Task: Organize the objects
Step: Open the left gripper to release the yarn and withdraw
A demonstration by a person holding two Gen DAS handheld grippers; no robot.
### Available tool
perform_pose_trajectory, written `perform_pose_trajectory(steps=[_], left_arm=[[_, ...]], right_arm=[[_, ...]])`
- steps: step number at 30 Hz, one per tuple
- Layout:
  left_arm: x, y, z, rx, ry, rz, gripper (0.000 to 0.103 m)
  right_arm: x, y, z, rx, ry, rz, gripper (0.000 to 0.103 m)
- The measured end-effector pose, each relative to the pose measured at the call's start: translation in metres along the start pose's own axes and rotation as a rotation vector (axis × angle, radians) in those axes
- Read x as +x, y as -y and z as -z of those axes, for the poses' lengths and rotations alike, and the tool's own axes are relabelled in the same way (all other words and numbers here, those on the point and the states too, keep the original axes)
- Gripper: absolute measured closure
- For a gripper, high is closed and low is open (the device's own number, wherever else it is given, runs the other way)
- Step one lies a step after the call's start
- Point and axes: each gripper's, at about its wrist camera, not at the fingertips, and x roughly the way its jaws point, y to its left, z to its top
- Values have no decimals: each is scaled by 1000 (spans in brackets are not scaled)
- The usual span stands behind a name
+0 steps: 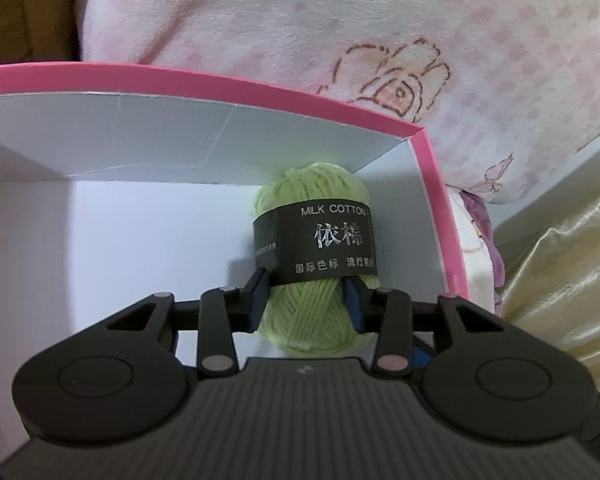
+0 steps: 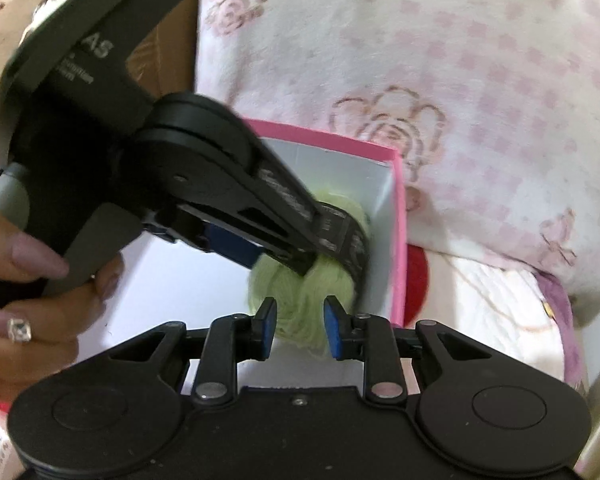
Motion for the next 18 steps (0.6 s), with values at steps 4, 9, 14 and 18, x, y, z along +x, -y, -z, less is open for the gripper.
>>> perform_pose_trajectory(steps=[4,9,14,18], left_arm=[[-23,4,4,56,7,-55,45],[-53,3,16,83,-3,-92,39],[-93,2,34,123,23,-120,29],[-123,-3,45,117,46,-113,26]], right_arm=[[-24,8,6,62,46,-12,63],[-43,6,9,87,47,-45,62],[-66,4,11,129,46,-96,60],[-92,0,12,119,52,-98,57]])
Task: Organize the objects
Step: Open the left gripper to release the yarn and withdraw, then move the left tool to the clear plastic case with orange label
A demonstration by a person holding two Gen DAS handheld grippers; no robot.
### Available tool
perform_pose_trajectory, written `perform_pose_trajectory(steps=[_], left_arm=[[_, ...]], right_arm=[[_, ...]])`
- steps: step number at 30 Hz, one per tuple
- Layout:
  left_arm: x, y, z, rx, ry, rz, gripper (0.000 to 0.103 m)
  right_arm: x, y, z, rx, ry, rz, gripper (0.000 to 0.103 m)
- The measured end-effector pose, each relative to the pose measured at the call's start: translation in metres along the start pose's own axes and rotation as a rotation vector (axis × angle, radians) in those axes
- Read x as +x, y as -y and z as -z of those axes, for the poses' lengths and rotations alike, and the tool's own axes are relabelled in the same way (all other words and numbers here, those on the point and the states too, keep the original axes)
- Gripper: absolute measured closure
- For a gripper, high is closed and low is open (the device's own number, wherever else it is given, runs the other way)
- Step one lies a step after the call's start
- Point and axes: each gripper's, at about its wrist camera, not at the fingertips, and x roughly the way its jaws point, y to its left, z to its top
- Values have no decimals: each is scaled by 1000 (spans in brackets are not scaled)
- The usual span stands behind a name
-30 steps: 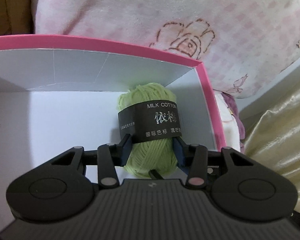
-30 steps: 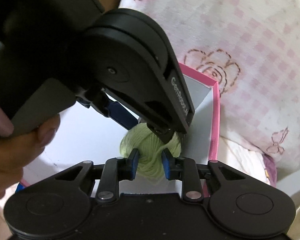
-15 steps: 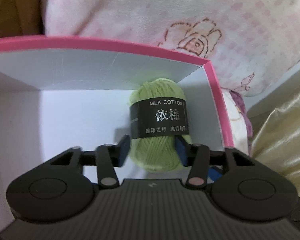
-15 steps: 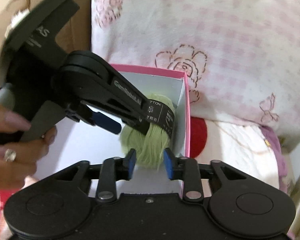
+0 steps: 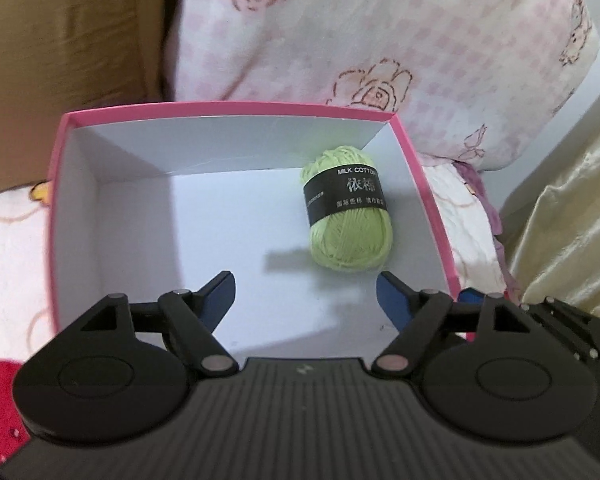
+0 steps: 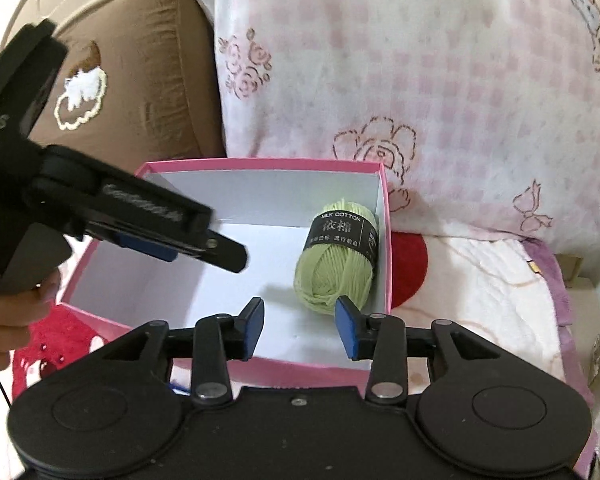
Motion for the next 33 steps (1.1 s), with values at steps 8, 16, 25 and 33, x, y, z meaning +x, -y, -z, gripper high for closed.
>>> perform_pose_trajectory(steps=[8,16,25,33], left_arm=[[-51,-1,29,83,-11,-114,18],[-115,4,71,156,-8,-144,8],[-158,0,113,156,-53,-120,5],[-173,2,143,165,-80,-95,4]], right_arm=[[-38,-10,-7,-5,-21,-44,41],[-88,-30,1,-59,15,-66,20],[-117,-51,29,-129,-51,-32,8],[-128,-58,52,-172,-140,-45,8]])
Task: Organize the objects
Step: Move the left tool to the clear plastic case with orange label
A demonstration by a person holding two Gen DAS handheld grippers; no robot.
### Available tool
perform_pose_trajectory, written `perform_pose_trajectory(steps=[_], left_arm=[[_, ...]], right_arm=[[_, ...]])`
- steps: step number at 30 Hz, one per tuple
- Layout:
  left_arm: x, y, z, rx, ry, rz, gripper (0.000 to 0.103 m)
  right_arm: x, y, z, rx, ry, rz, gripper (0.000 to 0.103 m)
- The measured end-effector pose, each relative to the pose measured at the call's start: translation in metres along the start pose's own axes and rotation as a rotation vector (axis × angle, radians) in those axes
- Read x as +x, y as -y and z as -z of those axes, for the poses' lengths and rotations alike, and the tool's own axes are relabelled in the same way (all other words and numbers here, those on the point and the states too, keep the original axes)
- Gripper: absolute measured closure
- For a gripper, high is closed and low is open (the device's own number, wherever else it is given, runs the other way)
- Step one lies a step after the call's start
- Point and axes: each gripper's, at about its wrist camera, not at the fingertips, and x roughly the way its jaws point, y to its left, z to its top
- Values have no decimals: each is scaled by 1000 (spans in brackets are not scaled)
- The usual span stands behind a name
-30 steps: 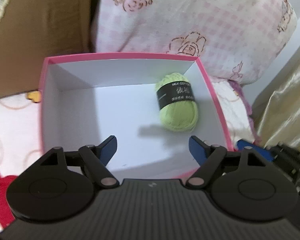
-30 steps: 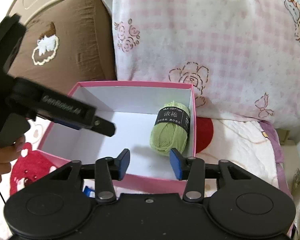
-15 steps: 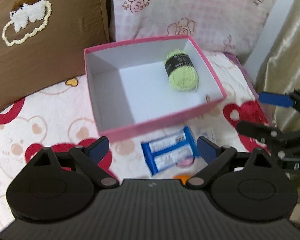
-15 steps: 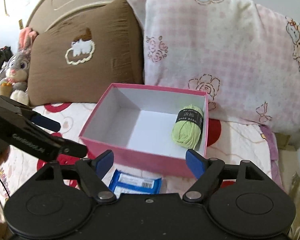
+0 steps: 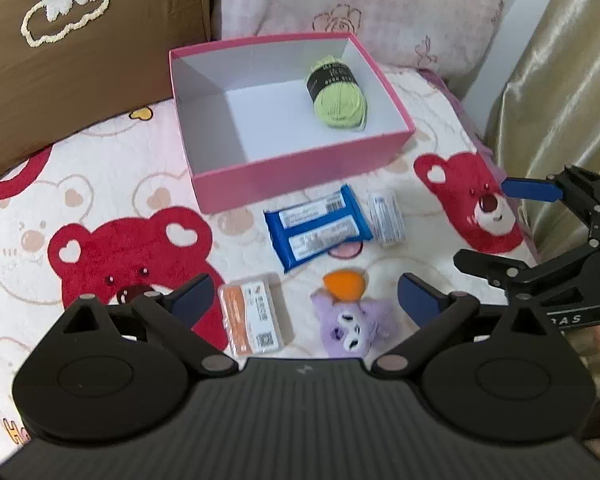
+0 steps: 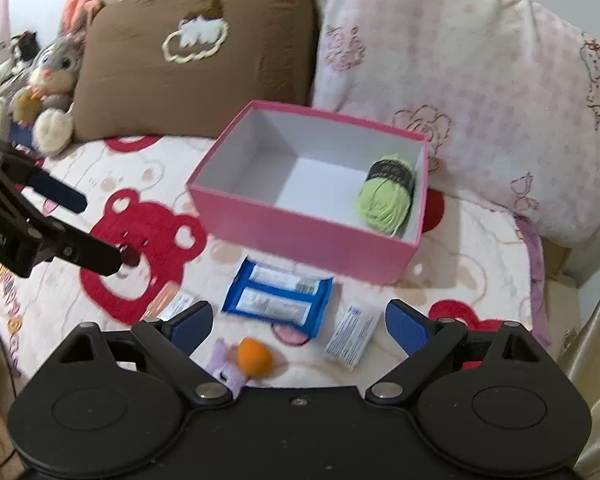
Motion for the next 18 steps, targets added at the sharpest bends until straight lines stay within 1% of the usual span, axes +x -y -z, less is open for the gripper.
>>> perform_pose_trajectory(steps=[8,15,18], left_arm=[[0,3,23,-1,-29,13,3],[0,4,40,-32,-9,10,3],[0,0,47,-58,15,13,3]], right_arm=[[-8,-15,19,-67,-43,-100,8],[-14,-33,24,-170,-19,-146,8],[-9,-37,30,-176,8,-141,8]])
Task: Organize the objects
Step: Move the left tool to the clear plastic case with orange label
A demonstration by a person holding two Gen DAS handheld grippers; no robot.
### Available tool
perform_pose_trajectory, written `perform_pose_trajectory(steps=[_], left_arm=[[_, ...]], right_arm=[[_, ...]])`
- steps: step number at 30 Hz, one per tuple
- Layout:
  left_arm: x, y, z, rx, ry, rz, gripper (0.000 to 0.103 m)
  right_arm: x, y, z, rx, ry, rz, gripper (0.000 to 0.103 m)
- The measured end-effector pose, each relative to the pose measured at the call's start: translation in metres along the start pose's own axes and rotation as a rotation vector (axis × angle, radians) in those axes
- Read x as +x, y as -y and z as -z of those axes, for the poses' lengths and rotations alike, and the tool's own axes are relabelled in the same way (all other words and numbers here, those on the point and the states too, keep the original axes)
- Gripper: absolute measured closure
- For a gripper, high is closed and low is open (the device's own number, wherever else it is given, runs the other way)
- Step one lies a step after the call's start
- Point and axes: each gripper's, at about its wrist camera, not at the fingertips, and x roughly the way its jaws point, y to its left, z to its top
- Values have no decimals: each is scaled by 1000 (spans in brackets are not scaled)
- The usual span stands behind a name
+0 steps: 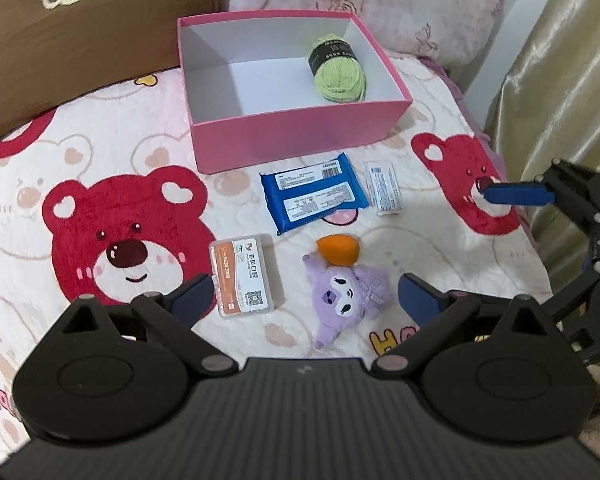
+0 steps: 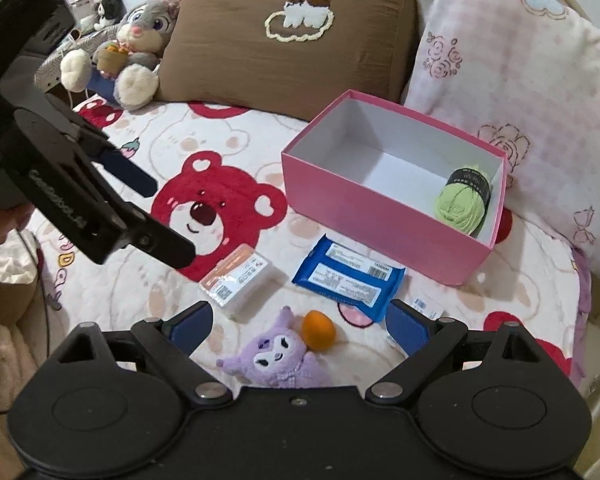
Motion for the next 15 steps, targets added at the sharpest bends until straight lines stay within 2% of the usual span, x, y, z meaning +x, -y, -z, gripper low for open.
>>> perform_pose_trajectory(steps=[3,7,15], left_arm=[[1,-9,6,-69,27,-19,3],[9,-22,17,-143,29,5,3],[32,-43,42,-250,30,0,4]], right_arm=[[10,-1,7,-1,24,-40,8],[26,-6,10,-12,-11,-88,8],[55,-37,7,-275,-19,-84,8]])
